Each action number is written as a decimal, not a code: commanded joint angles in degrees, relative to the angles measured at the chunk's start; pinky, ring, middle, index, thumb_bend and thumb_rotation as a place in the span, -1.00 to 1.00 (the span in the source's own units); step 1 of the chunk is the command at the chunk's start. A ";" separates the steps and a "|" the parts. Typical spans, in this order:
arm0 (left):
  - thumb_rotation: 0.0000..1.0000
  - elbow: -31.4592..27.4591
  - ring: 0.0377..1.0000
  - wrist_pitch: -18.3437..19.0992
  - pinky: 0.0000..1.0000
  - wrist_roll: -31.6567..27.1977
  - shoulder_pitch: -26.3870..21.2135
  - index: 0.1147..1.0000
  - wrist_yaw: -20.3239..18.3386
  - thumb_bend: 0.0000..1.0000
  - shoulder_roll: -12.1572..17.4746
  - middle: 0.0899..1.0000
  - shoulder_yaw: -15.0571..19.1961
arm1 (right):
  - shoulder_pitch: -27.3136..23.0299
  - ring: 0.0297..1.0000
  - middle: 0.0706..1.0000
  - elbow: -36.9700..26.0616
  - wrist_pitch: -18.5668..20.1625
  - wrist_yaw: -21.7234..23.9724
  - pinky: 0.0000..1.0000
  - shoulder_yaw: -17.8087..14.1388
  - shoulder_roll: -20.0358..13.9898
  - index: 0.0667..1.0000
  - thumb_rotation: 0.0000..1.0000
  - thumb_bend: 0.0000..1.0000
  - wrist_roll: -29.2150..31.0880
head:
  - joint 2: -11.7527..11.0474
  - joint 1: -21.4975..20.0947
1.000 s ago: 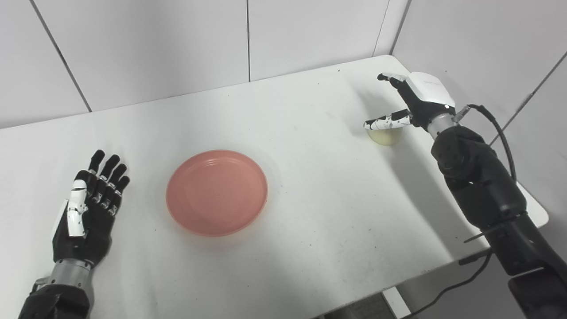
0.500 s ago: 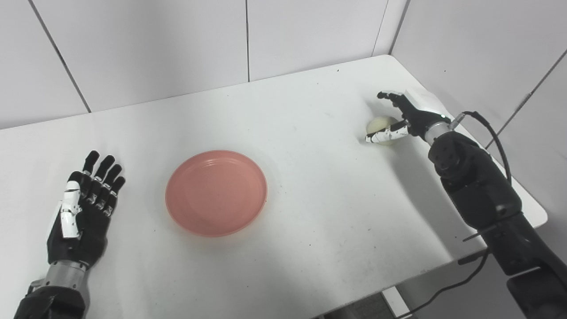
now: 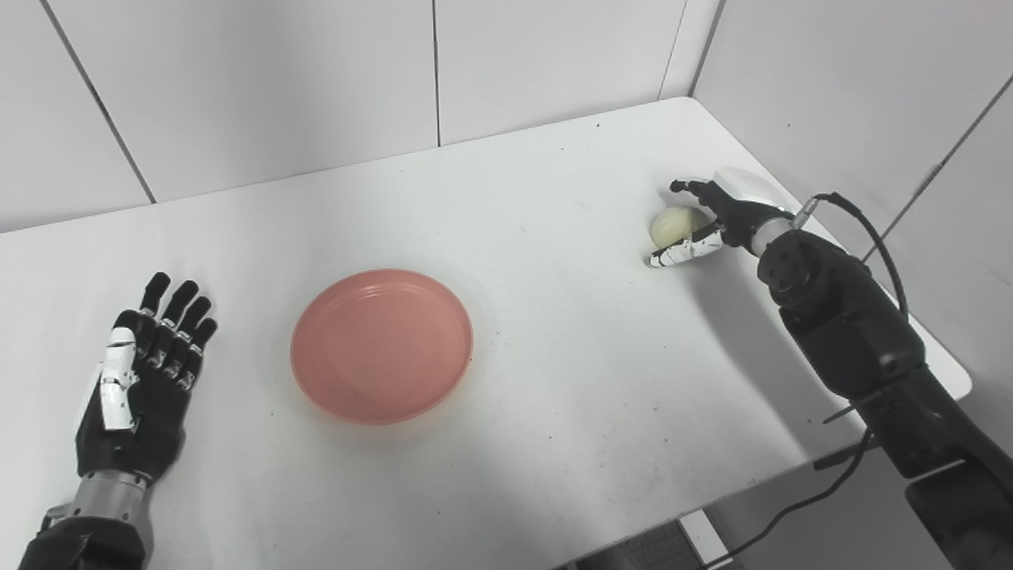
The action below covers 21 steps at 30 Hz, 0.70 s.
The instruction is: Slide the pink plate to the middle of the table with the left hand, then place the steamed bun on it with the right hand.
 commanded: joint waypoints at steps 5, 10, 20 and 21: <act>1.00 1.04 0.95 3.22 1.00 0.59 1.92 0.99 1.00 -0.20 0.78 0.93 -0.19 | -2.12 0.73 0.83 0.09 0.33 -0.05 0.44 -0.18 -3.01 0.71 -0.28 0.73 -1.86 | 0.11 0.13; 1.00 0.98 0.96 3.46 1.00 0.34 1.97 1.00 0.84 -0.18 0.88 0.94 -0.12 | -2.33 0.59 0.68 1.18 0.17 -1.95 0.38 0.35 -3.03 0.62 -0.46 0.61 -3.16 | 0.17 0.09; 1.00 0.73 0.97 3.51 1.00 0.16 1.92 1.00 0.59 -0.17 0.92 0.95 -0.18 | -3.35 -0.06 -0.03 11.21 -13.51 -12.85 -0.11 -1.08 -1.59 -0.09 -0.74 0.02 3.49 | 0.29 0.15; 1.00 0.86 0.97 3.46 1.00 0.08 1.89 1.00 0.50 -0.17 0.95 0.95 -0.14 | -3.50 -0.06 -0.03 11.42 -13.57 -12.94 -0.12 -0.88 -1.53 -0.09 -0.74 0.02 3.85 | 0.29 0.15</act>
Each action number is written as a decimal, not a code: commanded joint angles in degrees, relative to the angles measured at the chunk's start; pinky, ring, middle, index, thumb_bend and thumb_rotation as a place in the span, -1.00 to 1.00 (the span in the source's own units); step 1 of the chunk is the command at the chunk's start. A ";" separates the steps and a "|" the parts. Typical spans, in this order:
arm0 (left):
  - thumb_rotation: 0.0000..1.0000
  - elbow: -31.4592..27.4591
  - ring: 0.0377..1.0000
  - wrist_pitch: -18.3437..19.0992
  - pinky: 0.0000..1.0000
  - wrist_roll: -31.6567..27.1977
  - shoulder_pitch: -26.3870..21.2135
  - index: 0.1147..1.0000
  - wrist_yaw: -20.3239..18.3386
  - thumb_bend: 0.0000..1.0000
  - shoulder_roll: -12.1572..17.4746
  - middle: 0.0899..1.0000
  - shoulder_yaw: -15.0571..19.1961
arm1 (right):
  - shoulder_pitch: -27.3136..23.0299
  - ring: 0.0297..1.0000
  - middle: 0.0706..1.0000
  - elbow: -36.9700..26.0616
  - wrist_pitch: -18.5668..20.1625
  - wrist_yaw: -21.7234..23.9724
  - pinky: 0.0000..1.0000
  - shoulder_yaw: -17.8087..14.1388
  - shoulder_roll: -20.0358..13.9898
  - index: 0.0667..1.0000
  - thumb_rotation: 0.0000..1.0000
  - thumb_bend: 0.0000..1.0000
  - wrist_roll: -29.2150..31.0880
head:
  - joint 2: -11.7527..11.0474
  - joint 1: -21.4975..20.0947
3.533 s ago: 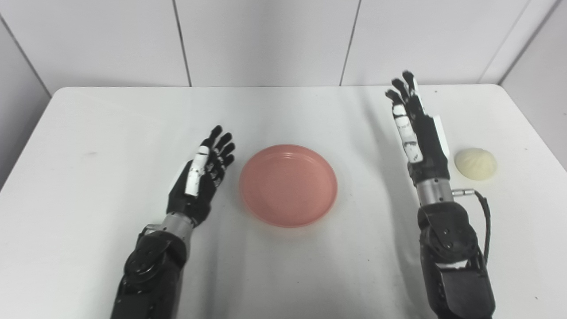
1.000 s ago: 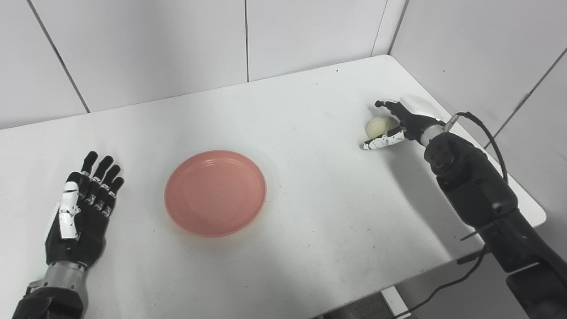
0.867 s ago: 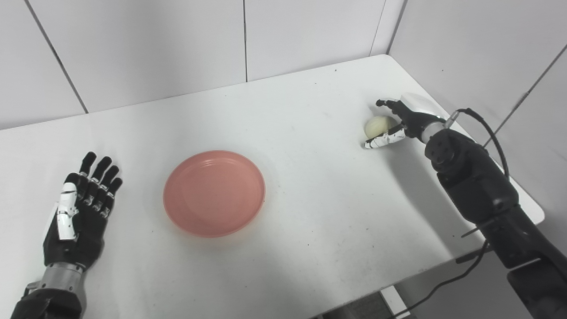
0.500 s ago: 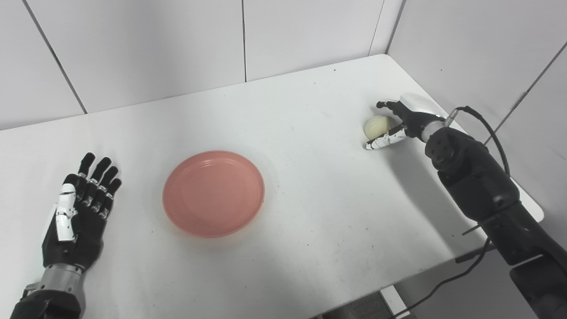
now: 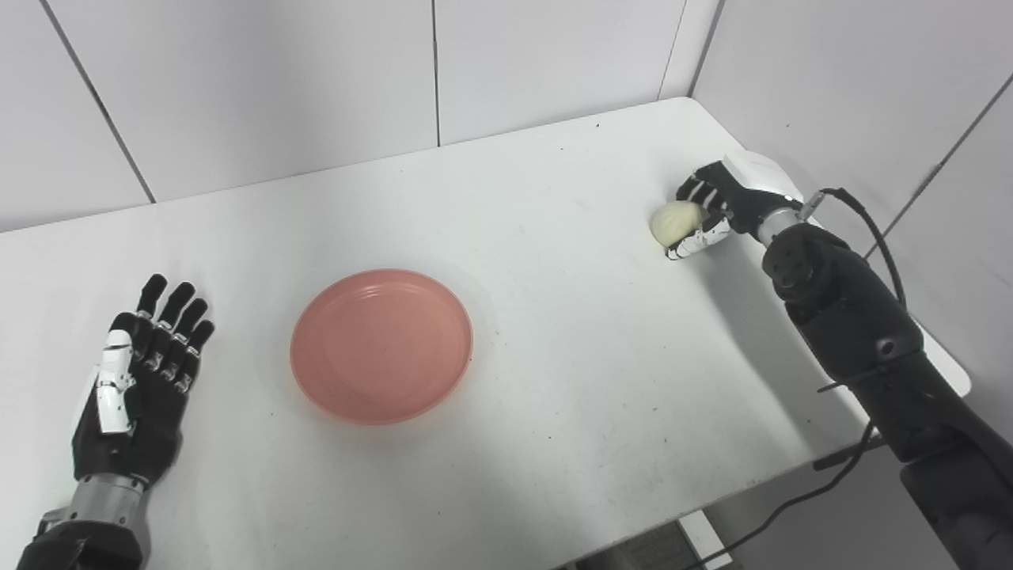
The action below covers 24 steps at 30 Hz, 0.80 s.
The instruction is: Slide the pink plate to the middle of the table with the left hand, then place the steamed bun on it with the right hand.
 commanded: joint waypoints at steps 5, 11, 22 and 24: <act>1.00 1.16 0.96 3.48 0.99 0.38 1.62 0.99 0.94 -0.17 0.76 0.94 -0.26 | -2.11 -0.03 0.01 0.84 -2.36 -1.46 -0.08 0.74 -1.14 -0.10 -0.74 0.01 1.19 | -0.07 0.28; 1.00 0.53 0.95 4.07 1.00 0.39 1.69 0.99 1.66 -0.19 0.27 0.93 -0.27 | -2.35 -0.01 0.03 -0.19 -1.34 -1.22 -0.06 0.99 -1.12 -0.09 -0.74 0.01 1.92 | -0.14 0.73; 1.00 -1.18 0.97 4.22 1.00 1.60 2.60 1.00 2.60 -0.21 -1.13 0.95 -1.60 | -1.22 -0.09 -0.06 -12.33 2.88 2.38 -0.16 -0.05 -2.62 -0.10 -0.76 0.01 2.05 | 0.06 5.18; 1.00 -2.03 0.98 4.75 1.00 2.05 2.93 1.00 3.46 -0.22 -1.70 0.97 -2.23 | -1.35 -0.07 -0.03 -15.33 3.19 3.67 -0.15 -0.35 -3.11 -0.10 -0.76 0.01 2.31 | 0.09 6.67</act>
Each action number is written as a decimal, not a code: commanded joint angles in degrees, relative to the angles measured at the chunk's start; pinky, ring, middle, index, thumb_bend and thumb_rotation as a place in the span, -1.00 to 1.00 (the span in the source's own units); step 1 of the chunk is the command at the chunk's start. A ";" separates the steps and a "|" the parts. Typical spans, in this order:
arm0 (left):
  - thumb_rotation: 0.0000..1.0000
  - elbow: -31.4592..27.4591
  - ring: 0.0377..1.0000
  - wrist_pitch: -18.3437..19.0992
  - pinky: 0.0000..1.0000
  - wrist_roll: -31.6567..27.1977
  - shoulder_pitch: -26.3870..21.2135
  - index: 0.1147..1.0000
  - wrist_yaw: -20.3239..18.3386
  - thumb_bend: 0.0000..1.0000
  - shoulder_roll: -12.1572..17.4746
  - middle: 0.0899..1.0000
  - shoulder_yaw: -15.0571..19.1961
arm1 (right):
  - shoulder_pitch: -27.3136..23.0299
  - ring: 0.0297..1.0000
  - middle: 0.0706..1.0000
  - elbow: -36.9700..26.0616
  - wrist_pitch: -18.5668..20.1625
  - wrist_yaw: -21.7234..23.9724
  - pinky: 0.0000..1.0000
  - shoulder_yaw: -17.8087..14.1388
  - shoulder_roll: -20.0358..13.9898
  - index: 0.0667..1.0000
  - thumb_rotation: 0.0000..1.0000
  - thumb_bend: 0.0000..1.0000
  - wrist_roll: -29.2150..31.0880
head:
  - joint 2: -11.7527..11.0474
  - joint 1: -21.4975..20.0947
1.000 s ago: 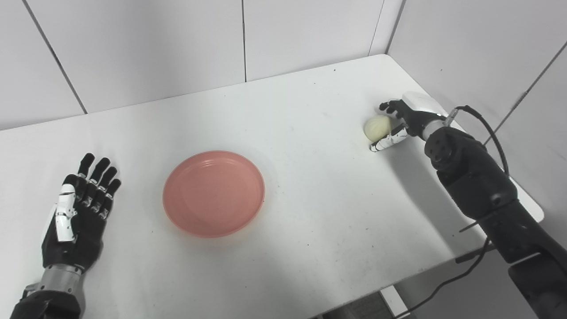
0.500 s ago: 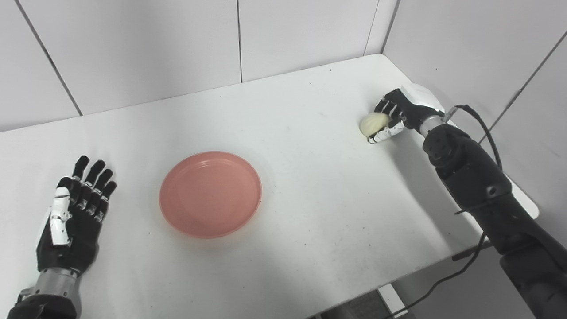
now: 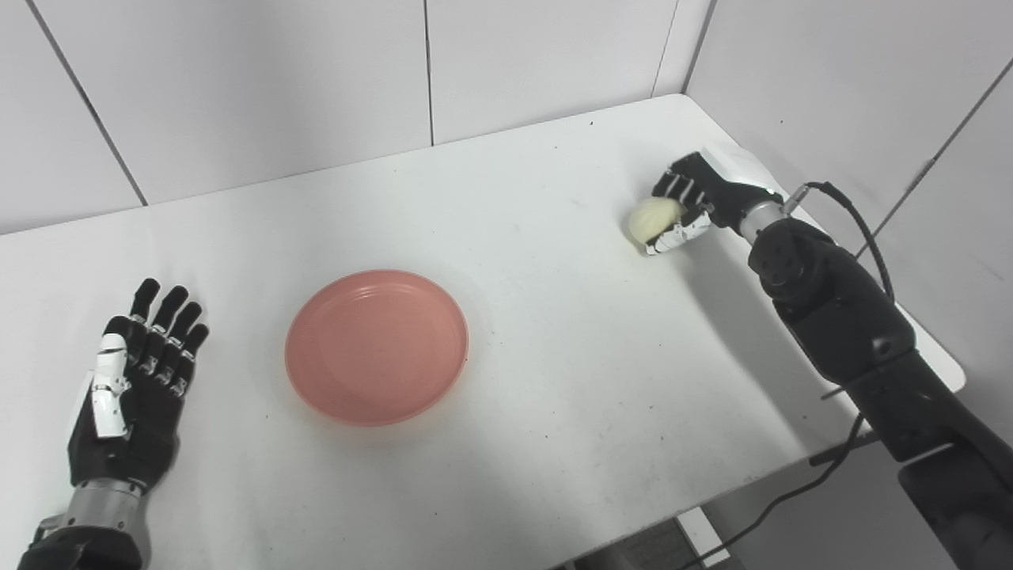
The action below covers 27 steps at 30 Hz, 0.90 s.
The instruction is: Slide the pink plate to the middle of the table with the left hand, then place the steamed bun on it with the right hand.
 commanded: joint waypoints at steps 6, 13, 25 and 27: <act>1.00 -3.30 1.00 5.73 1.00 4.34 3.63 1.00 4.75 -0.26 -3.26 0.97 -3.88 | -4.97 -0.10 -0.03 -12.68 2.67 6.20 -0.20 -0.94 -4.00 -0.10 -0.76 0.01 -0.12 | 0.42 5.91; 1.00 -3.74 1.00 6.05 1.00 7.23 4.28 1.00 7.46 -0.26 -6.37 0.98 -6.45 | -10.88 -0.12 -0.05 -19.54 7.82 13.60 -0.19 2.91 -2.72 -0.10 -0.76 0.00 -2.42 | 1.27 13.90; 1.00 -0.25 1.00 4.81 1.00 10.36 2.77 1.00 9.67 -0.28 -9.91 0.97 -8.07 | -18.89 -0.14 -0.07 -16.91 2.56 17.25 -0.20 10.76 5.15 -0.10 -0.77 0.00 -0.52 | 2.51 21.71; 1.00 0.19 1.00 4.77 1.00 10.57 2.48 1.00 9.97 -0.27 -10.38 0.97 -8.12 | -20.02 -0.18 -0.09 -17.13 3.31 18.41 -0.25 12.36 6.63 -0.10 -0.77 0.01 -0.93 | 2.80 22.72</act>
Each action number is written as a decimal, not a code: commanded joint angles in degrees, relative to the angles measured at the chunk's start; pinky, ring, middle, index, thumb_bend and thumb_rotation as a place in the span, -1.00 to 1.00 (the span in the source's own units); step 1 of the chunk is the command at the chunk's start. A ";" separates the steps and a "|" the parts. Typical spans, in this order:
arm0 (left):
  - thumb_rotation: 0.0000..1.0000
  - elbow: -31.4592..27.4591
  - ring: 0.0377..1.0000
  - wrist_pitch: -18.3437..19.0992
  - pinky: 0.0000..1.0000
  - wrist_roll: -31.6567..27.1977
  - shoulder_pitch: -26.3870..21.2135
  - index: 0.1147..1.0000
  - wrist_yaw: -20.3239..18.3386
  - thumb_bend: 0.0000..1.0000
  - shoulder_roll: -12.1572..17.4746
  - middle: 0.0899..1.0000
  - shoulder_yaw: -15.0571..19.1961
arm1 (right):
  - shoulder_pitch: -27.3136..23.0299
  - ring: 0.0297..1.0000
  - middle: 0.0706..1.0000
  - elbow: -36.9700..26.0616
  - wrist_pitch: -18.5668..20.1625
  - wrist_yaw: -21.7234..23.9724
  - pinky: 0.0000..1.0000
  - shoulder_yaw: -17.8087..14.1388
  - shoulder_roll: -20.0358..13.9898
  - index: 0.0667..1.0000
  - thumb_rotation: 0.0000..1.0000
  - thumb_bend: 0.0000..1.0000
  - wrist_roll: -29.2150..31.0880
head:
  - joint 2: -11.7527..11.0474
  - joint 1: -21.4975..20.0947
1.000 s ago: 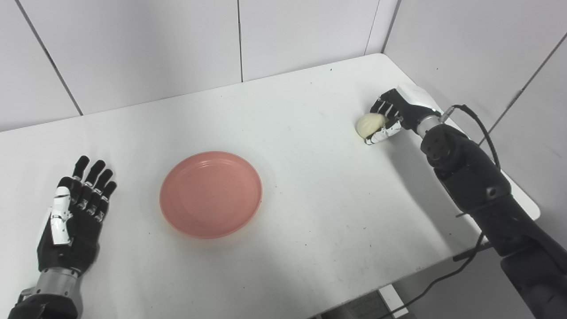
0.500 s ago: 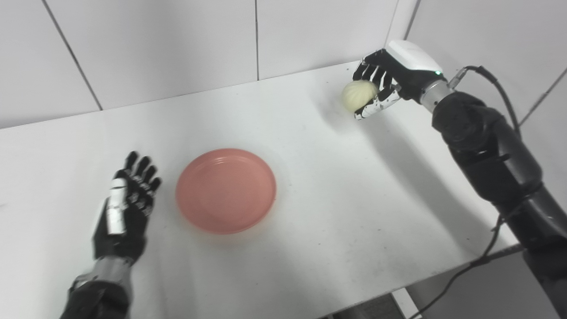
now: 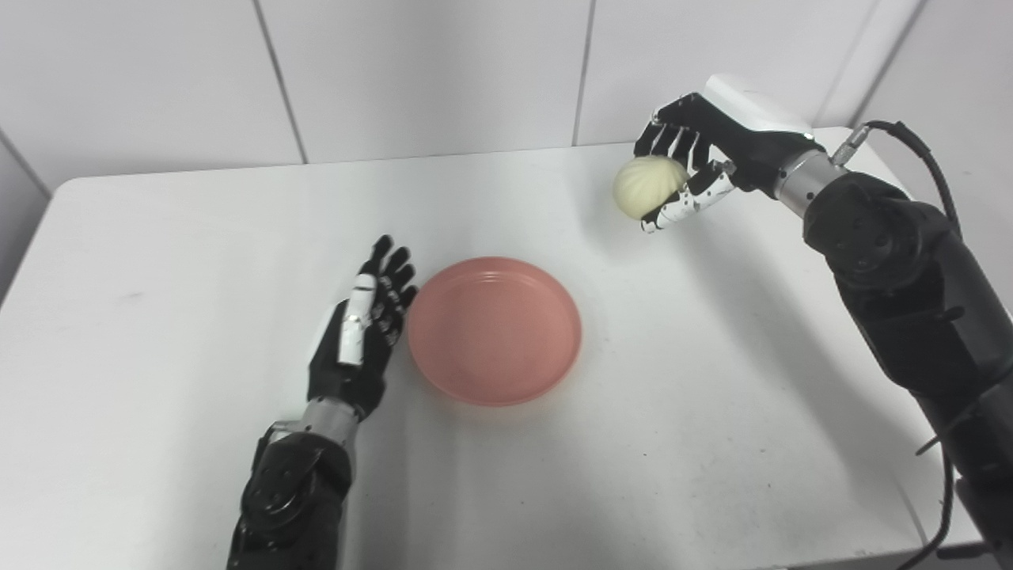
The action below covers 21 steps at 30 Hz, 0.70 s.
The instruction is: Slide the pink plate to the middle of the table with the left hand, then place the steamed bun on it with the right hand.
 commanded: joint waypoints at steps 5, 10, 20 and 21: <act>1.00 4.52 1.00 2.18 1.00 1.62 0.74 1.00 1.74 -0.26 -1.29 0.97 -0.18 | -5.04 -0.18 -0.10 -2.18 -0.19 1.84 -0.26 2.93 3.69 -0.10 -0.77 0.01 -1.17 | 0.55 1.90; 1.00 5.67 1.00 1.56 1.00 2.75 0.17 1.00 2.18 -0.26 -1.72 0.98 -0.29 | -5.81 -0.15 -0.07 -2.86 0.44 3.60 -0.23 5.05 7.28 -0.10 -0.77 0.00 -1.15 | 0.78 2.12; 1.00 5.73 0.99 1.14 0.99 2.54 0.00 1.00 1.89 -0.29 -1.97 0.98 0.10 | -4.51 -0.06 0.03 -0.32 -1.22 3.07 -0.19 10.01 11.42 -0.10 -0.76 0.01 -5.47 | 1.66 1.90; 1.00 5.62 0.98 1.19 0.99 2.60 0.02 1.00 1.93 -0.29 -1.95 0.98 0.08 | -4.23 -0.06 0.02 0.30 -1.59 3.04 -0.19 10.05 11.79 -0.10 -0.76 0.01 -4.93 | 1.74 1.87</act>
